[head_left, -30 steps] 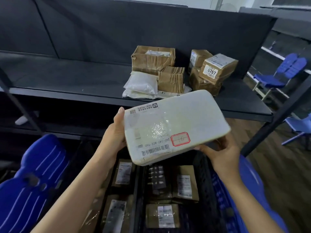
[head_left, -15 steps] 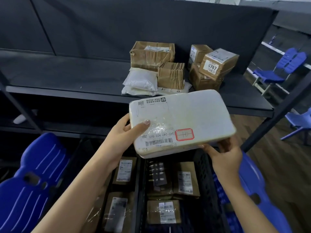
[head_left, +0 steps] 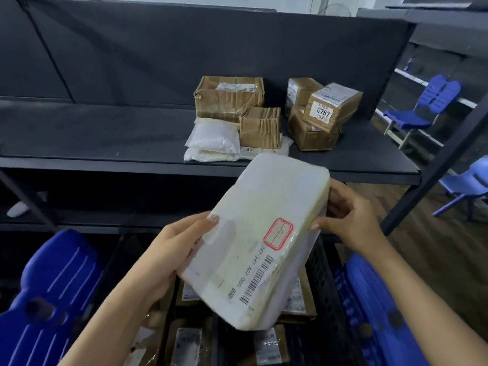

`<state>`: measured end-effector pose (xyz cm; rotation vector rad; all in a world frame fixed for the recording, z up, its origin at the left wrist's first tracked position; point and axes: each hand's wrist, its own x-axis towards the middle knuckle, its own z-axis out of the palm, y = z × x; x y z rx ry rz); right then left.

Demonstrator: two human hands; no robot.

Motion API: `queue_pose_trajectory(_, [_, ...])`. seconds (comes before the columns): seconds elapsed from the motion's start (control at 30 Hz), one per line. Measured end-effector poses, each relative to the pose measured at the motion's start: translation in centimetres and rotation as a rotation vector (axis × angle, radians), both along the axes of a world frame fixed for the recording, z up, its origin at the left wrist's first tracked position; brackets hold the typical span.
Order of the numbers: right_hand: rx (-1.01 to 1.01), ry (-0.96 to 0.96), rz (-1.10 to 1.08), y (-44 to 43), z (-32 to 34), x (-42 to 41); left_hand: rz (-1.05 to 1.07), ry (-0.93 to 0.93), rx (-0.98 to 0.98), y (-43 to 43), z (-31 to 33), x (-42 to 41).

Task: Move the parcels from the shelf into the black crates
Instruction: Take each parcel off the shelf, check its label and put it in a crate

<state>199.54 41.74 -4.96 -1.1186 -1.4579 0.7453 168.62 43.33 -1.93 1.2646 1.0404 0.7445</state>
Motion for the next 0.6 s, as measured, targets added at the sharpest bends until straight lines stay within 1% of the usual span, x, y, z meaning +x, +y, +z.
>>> queue_pose_trajectory(0.13, [-0.055, -0.053, 0.132, 1.0, 2.3, 0.0, -0.219, 0.070, -0.084, 0.2, 0.8, -0.1])
queue_pose_trajectory(0.23, [-0.118, -0.096, 0.234, 1.8, 3.4, -0.6, -0.268, 0.146, -0.210, 0.6, 0.7, 0.4])
queue_pose_trajectory(0.33, [-0.163, -0.132, 0.255, 2.4, 4.1, -1.2, -0.305, 0.132, -0.307, 0.5, -0.1, 0.9])
queue_pose_trajectory(0.4, [-0.191, -0.188, 0.222, 2.5, 4.4, -1.4, -0.257, 0.093, -0.296, 0.2, -0.8, 1.2])
queue_pose_trajectory(0.47, [-0.220, -0.277, 0.101, 2.6, 4.4, -1.7, -0.145, 0.043, -0.262, 0.1, -1.3, 1.4])
queue_pose_trajectory(0.53, [-0.264, -0.317, -0.044, 2.5, 4.2, -2.5, -0.034, -0.018, -0.241, 0.2, -1.6, 1.7])
queue_pose_trajectory(0.6, [-0.316, -0.345, -0.098, 1.9, 4.1, -3.6, 0.061, -0.076, -0.244, 0.4, -1.8, 2.0])
